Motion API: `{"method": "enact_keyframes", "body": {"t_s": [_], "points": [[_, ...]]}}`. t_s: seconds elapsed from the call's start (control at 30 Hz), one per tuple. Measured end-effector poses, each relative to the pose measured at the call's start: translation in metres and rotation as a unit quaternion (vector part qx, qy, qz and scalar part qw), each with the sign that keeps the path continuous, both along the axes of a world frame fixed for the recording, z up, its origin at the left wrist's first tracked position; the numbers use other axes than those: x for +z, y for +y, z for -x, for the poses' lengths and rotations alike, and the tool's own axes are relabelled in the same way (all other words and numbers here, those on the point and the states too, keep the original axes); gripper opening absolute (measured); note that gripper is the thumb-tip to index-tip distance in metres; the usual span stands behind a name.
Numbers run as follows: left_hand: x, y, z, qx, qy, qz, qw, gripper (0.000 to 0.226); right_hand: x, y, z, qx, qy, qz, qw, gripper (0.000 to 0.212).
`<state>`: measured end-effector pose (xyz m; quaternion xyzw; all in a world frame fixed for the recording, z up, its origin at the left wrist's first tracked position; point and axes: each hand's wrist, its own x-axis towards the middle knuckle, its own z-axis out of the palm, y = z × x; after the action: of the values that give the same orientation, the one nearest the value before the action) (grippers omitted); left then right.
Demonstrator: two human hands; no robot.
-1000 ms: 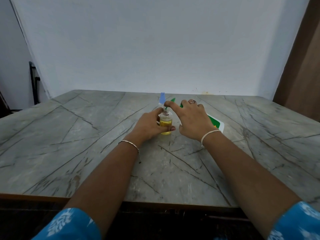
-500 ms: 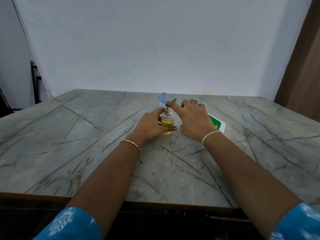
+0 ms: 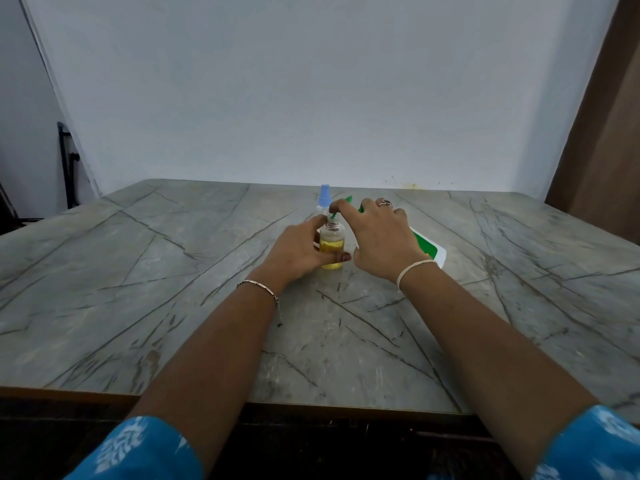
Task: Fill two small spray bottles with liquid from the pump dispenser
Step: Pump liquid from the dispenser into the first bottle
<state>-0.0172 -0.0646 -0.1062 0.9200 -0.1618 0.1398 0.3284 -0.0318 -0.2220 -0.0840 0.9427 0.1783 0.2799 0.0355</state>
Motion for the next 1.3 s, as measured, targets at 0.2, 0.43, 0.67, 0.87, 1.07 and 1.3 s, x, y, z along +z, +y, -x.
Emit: {"method": "enact_keyframes", "body": {"t_s": [0.2, 0.43, 0.67, 0.87, 1.07, 1.3], "points": [[0.0, 0.0, 0.001, 0.0, 0.0, 0.003, 1.0, 0.069, -0.001, 0.004, -0.002, -0.007, -0.018, 0.006, 1.0, 0.073], [0.0, -0.001, 0.0, 0.004, 0.01, -0.002, 1.0, 0.075, -0.004, -0.005, -0.001, 0.004, -0.025, 0.024, 0.999, 0.084], [0.0, 0.0, -0.002, 0.007, 0.011, -0.006, 1.0, 0.074, -0.001, -0.004, -0.001, 0.002, -0.009, 0.011, 1.0, 0.081], [0.0, -0.001, -0.001, 0.007, 0.013, 0.0, 1.0, 0.073, -0.002, 0.003, -0.002, -0.002, -0.018, 0.002, 1.0, 0.073], [0.0, 0.0, 0.0, 0.001, 0.008, 0.007, 1.0, 0.072, -0.004, 0.001, -0.003, 0.001, -0.025, 0.01, 1.0, 0.077], [0.0, 0.0, 0.001, 0.004, 0.008, 0.003, 1.0, 0.072, 0.0, -0.011, 0.001, 0.036, 0.005, 0.007, 0.999, 0.09]]}}
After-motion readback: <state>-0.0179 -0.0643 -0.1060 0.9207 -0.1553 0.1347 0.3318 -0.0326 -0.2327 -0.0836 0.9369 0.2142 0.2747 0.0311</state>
